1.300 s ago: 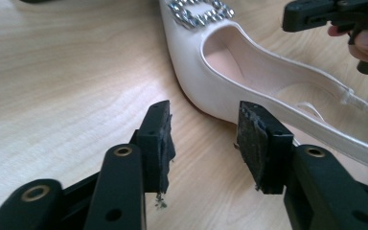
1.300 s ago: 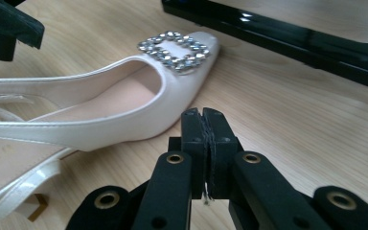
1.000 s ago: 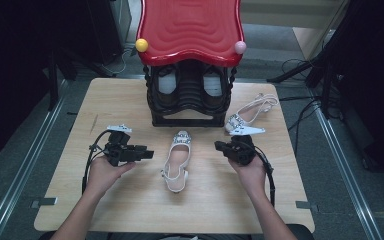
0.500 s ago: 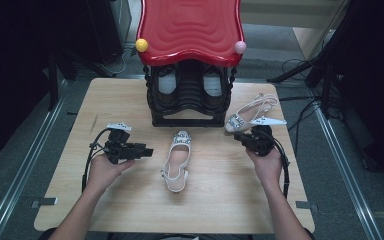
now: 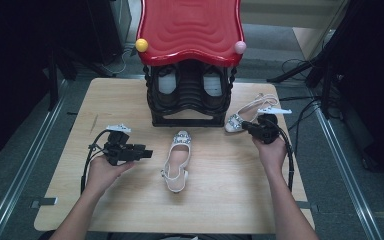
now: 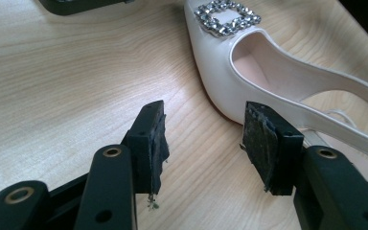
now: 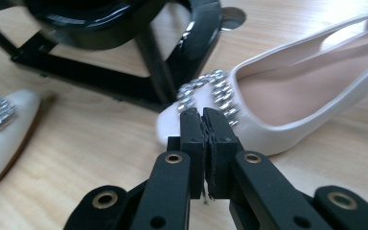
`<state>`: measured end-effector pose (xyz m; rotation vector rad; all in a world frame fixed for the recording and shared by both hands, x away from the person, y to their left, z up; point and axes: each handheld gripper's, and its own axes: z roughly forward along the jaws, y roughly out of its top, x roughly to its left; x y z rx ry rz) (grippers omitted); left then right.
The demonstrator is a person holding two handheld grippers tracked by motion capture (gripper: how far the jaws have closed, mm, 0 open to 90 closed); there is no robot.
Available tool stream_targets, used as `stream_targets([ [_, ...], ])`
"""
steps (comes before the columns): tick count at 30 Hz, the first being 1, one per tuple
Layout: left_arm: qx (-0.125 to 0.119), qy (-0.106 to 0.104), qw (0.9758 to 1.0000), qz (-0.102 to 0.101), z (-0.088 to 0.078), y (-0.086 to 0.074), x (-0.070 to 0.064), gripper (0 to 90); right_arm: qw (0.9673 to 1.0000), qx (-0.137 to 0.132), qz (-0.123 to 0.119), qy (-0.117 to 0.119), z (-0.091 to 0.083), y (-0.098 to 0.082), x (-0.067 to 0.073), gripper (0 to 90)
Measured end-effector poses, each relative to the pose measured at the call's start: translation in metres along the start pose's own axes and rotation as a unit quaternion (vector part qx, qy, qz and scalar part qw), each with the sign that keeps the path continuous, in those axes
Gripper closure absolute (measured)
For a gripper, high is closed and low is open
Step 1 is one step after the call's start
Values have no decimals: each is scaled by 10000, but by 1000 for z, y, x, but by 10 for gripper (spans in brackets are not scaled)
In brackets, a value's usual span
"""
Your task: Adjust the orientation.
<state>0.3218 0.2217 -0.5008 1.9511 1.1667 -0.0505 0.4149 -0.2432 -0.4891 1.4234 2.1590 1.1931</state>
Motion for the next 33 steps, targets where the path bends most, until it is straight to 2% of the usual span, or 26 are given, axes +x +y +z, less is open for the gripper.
stream_targets([
  [4, -30, 65, 10000, 9, -3, -3, -1, 504, 9998, -78, 81, -138, 7, 11, -12, 891],
  [8, -16, 158, 9999, 19, -5, -8, -1, 503, 9996, -80, 75, -242, 13, 16, -17, 893],
  [14, -39, 219, 9998, -4, -11, -15, 0, 501, 9994, 23, 81, -334, 25, 18, -23, 893],
  [17, -94, 276, 9996, -43, -13, -18, 0, 501, 9992, 200, 41, -342, 32, 19, -25, 894],
  [19, -89, 281, 9995, -68, -15, -19, 0, 500, 9991, 188, 21, -376, 35, 18, -25, 900],
  [27, -65, 286, 9996, -44, -15, -20, 0, 499, 9994, 212, 217, -181, 35, 17, -28, 900],
  [31, -25, 307, 9995, -6, -14, -20, 0, 498, 9993, 269, 220, -158, 35, 17, -26, 900],
  [33, -28, 300, 9995, 1, -14, -20, 0, 497, 9993, 208, 311, -11, 33, 17, -25, 900],
])
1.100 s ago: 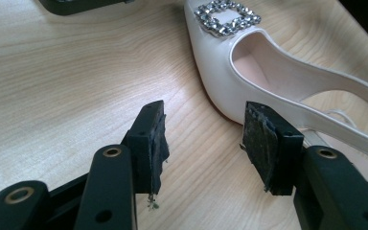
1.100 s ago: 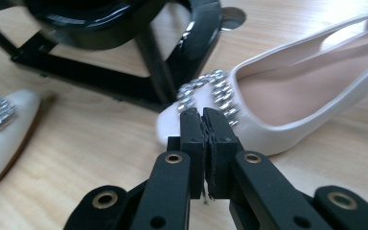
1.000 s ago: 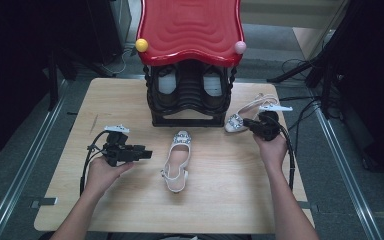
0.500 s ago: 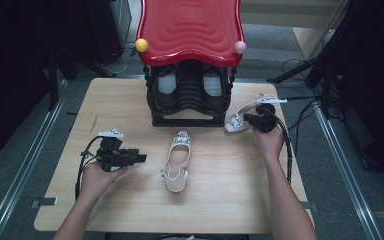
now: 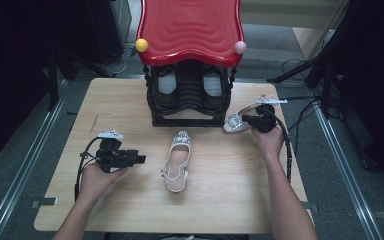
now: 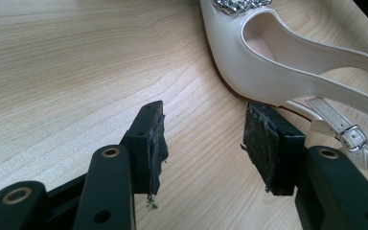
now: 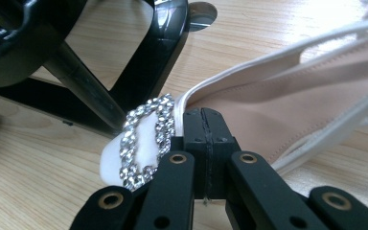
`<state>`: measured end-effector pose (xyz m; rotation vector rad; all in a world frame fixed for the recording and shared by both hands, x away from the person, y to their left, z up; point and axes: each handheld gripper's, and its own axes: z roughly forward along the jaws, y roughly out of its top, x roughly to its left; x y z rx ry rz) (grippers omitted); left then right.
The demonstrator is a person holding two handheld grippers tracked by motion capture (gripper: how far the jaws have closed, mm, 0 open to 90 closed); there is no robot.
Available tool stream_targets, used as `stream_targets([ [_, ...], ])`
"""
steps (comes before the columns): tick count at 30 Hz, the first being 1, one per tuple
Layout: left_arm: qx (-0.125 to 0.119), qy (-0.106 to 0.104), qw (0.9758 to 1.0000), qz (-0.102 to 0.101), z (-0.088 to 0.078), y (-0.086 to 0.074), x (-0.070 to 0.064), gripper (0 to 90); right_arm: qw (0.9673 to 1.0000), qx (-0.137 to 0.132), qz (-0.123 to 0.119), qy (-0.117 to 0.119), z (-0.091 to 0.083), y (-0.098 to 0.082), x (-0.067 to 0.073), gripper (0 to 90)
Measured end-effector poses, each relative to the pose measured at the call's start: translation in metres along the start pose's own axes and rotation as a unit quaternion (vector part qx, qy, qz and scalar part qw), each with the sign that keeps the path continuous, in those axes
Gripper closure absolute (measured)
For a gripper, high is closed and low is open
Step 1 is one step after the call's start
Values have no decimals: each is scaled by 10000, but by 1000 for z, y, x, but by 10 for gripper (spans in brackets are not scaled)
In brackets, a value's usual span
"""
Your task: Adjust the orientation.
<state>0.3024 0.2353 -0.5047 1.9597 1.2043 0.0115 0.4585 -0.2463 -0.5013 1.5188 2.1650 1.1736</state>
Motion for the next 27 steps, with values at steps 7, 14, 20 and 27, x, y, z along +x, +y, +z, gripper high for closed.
stream_targets([
  [7, 15, -9, 10000, 23, 2, 1, 0, 496, 9996, -25, 11, 280, -5, 0, 3, 900],
  [14, 13, -15, 10000, 36, 3, 2, 0, 496, 9992, 33, -332, -226, -6, 1, 4, 900],
  [20, 62, -7, 10000, 36, 4, 1, 0, 496, 9993, 132, -277, -220, 1, -1, -5, 900],
  [27, 49, -2, 10000, 23, 4, 1, 0, 496, 9997, 196, -103, -85, 0, -1, -6, 900],
])
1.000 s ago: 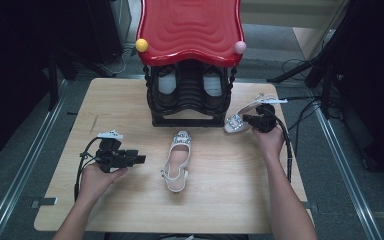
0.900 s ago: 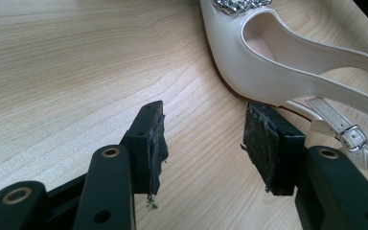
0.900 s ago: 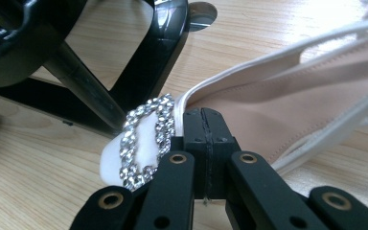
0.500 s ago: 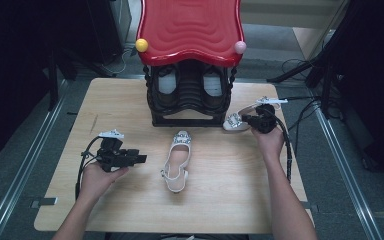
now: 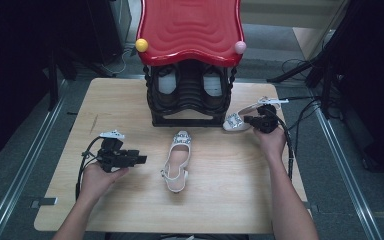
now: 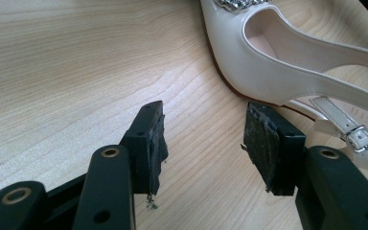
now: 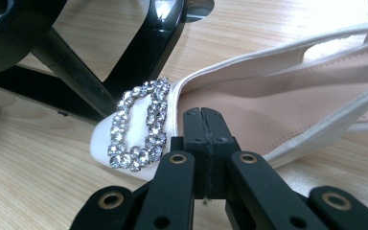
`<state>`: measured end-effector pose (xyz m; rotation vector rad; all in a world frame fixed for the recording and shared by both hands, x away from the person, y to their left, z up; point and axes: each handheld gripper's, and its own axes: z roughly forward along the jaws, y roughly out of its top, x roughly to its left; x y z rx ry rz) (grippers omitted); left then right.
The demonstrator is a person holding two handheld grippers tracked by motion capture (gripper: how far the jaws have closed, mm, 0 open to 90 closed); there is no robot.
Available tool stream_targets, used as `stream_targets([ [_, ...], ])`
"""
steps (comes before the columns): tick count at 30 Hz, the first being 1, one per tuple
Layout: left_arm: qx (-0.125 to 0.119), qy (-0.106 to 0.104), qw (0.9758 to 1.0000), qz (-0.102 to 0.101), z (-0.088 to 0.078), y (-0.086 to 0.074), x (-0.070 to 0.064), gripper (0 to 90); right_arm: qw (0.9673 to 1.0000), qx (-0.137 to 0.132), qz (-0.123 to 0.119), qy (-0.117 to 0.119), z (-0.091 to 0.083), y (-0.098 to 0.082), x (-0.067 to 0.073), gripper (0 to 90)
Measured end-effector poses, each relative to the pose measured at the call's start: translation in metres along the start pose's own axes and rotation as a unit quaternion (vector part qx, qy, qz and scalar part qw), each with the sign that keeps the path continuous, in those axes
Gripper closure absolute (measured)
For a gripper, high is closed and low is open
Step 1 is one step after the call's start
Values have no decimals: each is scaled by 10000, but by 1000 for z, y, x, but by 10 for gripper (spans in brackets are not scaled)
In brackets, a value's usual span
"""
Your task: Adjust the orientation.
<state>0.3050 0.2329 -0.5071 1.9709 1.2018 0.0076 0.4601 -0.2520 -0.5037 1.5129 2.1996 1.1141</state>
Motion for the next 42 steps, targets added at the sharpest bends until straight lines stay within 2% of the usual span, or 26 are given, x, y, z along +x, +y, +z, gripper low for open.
stream_targets([
  [5, 14, 2, 10000, 2, 1, 1, 0, 495, 10000, 66, -73, 5, 0, -1, 5, 900],
  [7, 32, -9, 10000, 31, 1, 1, 0, 495, 9999, 97, -22, 99, 0, -2, 4, 900],
  [15, 55, -27, 10000, 39, 4, 4, 0, 494, 9995, 208, 28, 223, -4, -5, 8, 900],
  [26, 57, -54, 9999, 64, 7, 8, -1, 494, 9991, 279, 50, 330, -7, -10, 17, 900],
  [29, 79, -80, 9999, 97, 8, 9, -1, 494, 9994, 233, -34, 254, -9, -10, 16, 900],
  [32, 85, -72, 9999, 100, 9, 10, -1, 495, 9993, 228, -12, 281, -10, -10, 14, 900],
  [36, 92, -84, 9999, 117, 9, 11, -1, 495, 9991, 310, -270, -64, -11, -10, 13, 900],
  [37, 87, -81, 9999, 121, 9, 11, -1, 495, 9996, 167, -222, -111, -17, -7, 9, 900],
  [42, 99, -73, 9998, 130, 9, 10, -2, 495, 9997, -100, -49, -197, -34, -1, -4, 900],
])
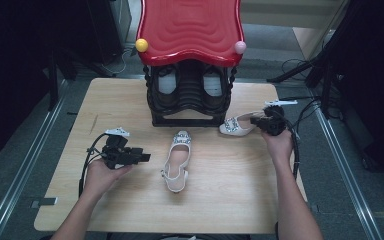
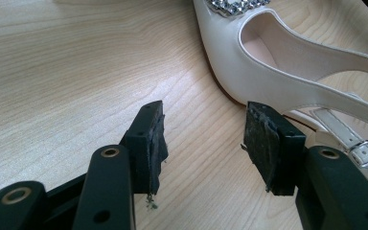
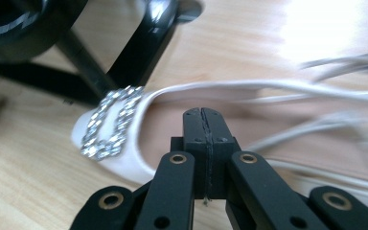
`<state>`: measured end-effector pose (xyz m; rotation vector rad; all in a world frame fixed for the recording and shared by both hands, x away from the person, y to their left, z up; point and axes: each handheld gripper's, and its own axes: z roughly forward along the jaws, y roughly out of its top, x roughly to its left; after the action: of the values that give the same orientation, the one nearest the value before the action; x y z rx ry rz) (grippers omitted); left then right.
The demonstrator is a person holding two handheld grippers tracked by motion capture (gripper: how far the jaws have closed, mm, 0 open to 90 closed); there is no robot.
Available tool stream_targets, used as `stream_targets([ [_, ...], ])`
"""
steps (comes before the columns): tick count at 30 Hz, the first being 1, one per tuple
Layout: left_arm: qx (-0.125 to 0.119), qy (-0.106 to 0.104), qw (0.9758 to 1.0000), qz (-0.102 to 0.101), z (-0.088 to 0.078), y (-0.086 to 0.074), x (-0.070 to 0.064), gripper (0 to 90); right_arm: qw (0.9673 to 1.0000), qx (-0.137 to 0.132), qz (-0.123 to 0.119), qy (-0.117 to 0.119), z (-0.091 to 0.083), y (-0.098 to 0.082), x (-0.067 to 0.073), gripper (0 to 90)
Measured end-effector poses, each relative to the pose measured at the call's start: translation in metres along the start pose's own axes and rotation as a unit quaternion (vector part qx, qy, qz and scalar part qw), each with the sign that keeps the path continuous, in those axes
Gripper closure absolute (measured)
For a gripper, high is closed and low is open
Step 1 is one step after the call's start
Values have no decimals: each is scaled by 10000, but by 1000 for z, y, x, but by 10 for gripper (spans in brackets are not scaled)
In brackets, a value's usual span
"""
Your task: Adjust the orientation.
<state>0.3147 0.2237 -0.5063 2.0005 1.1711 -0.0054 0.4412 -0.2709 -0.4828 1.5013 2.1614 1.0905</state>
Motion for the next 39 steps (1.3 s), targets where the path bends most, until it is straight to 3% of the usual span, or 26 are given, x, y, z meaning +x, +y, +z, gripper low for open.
stream_targets([
  [3, -29, 21, 10000, -2, -2, -3, -1, 496, 9995, -255, 156, 43, -14, 5, -13, 900],
  [7, -43, 40, 10000, -9, -4, -5, 0, 495, 9993, -343, 132, -52, -22, 11, -17, 900],
  [9, -40, 28, 10000, -24, -5, -7, 0, 495, 9989, -403, 15, -225, -26, 15, -21, 900],
  [16, -110, 112, 9998, -125, -11, -14, 2, 495, 9977, -554, 137, -369, -27, 21, -34, 900],
  [19, -137, 116, 9997, -182, -13, -16, 3, 495, 9981, -388, 148, -448, -18, 19, -42, 900],
  [20, -140, 124, 9997, -181, -14, -17, 3, 495, 9989, -238, 194, -358, -11, 15, -47, 900],
  [24, -144, 117, 9997, -168, -14, -16, 3, 495, 9990, -139, 418, -40, -9, 10, -52, 900],
  [25, -140, 119, 9997, -170, -13, -16, 3, 495, 9992, 107, 376, 122, -4, 7, -51, 900],
  [26, -141, 128, 9997, -157, -13, -16, 3, 495, 9992, 107, 376, 122, -4, 7, -51, 900],
  [27, -134, 116, 9998, -130, -13, -15, 3, 494, 9995, 233, 133, 138, 0, 4, -47, 900],
  [28, -147, 107, 9998, -129, -12, -14, 2, 495, 9995, 261, 116, 143, 0, 3, -45, 900],
  [39, -148, 25, 9999, 0, -6, -5, 1, 495, 9990, 234, 228, 311, -6, -8, -40, 900],
])
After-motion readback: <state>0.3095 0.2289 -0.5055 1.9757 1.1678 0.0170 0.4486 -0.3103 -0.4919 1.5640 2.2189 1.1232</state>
